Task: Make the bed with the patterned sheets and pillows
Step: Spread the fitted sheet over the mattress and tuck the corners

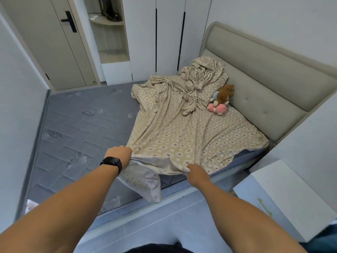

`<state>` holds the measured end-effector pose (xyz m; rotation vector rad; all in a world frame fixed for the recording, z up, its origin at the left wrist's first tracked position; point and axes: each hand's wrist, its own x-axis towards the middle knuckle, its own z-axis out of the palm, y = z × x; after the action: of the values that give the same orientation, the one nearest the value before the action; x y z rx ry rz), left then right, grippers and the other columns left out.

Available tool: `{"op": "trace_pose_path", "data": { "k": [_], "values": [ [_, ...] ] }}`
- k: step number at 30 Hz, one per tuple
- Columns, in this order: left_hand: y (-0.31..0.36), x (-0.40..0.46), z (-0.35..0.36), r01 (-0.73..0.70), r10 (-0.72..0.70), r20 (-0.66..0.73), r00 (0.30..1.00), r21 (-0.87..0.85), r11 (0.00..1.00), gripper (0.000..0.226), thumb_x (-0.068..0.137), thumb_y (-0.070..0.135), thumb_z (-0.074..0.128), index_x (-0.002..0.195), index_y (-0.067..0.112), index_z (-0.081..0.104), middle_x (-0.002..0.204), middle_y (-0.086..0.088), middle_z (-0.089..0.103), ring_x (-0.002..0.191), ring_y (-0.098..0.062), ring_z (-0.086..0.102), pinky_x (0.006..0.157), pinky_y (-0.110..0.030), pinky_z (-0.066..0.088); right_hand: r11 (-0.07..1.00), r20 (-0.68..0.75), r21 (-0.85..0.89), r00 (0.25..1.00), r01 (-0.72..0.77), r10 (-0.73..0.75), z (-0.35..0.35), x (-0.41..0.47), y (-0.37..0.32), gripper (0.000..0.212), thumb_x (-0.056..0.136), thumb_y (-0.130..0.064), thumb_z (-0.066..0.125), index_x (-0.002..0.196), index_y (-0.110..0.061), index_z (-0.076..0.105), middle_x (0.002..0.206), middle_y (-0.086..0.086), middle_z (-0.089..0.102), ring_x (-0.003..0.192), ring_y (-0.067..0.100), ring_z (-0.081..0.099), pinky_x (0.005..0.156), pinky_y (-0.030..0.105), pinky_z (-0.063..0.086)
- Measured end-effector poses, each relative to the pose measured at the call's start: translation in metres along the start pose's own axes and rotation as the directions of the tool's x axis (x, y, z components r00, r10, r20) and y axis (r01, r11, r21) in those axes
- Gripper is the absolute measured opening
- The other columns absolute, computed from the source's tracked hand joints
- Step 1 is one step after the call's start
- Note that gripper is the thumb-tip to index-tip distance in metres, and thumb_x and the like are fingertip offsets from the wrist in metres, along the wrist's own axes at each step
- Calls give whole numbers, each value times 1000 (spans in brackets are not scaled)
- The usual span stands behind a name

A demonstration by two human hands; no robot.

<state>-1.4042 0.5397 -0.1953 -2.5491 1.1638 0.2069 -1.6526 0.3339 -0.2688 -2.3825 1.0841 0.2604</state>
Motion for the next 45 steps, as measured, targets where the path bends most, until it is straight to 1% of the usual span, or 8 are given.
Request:
{"op": "trace_pose_path", "data": {
  "k": [9,13,16,20,24,28,36,45],
  "values": [
    [-137,-54,38,-34,35,17,999,-75,997,18,96,9,45,110,20,51,102,-8,54,86,-33,60,71,-41,51,993,-148,-20,982,-119,114,34,-23,-116,21,89,-10,48,73,-21,57,80,4,55,96,34,59,69,38,52],
    [-170,-71,51,-61,61,0,998,-112,992,12,95,8,46,100,17,50,98,-7,52,81,-31,56,68,-39,47,982,-214,-87,966,-167,145,61,-42,-164,22,96,-19,50,115,-20,60,122,6,52,119,30,47,84,40,46],
    [-186,-78,61,-74,77,2,997,-228,971,11,92,9,49,98,18,52,94,-5,54,79,-30,57,67,-40,51,965,-295,238,939,-108,178,95,-60,-214,24,101,-38,49,116,-20,53,123,4,46,113,28,47,82,41,44],
    [-203,-87,66,-89,96,-9,995,-480,873,13,81,11,48,91,17,55,92,-4,63,82,-31,60,64,-37,47,591,22,771,936,-239,350,130,-77,-293,59,98,-68,39,106,-12,57,96,6,57,78,19,54,71,37,50],
    [-199,-94,70,-152,189,-8,982,-628,763,3,82,20,49,80,21,49,85,2,62,80,-27,60,61,-35,43,204,465,861,883,-466,58,142,-86,-336,76,90,-80,42,117,-14,68,95,4,70,78,20,62,67,31,49],
    [-186,-100,76,-195,215,-45,976,-625,756,11,85,24,50,77,30,44,87,10,57,80,-19,54,65,-33,42,76,438,896,899,-438,27,152,-75,-357,51,100,-56,53,121,-13,71,111,9,76,108,27,68,94,38,55],
    [-208,-57,94,-103,16,-159,987,-559,822,13,88,12,47,81,23,42,88,7,45,84,-20,50,59,-34,35,13,301,950,927,-311,224,114,-33,-378,26,104,-28,54,97,-5,64,93,15,68,88,28,66,80,35,59],
    [-199,-28,47,-63,22,-60,998,-984,165,27,95,16,66,76,15,48,63,11,50,59,-7,44,53,-19,34,-119,110,989,979,-90,173,67,-11,-363,37,104,-39,51,115,-8,69,100,6,76,95,25,73,93,40,56]
  ]
}}
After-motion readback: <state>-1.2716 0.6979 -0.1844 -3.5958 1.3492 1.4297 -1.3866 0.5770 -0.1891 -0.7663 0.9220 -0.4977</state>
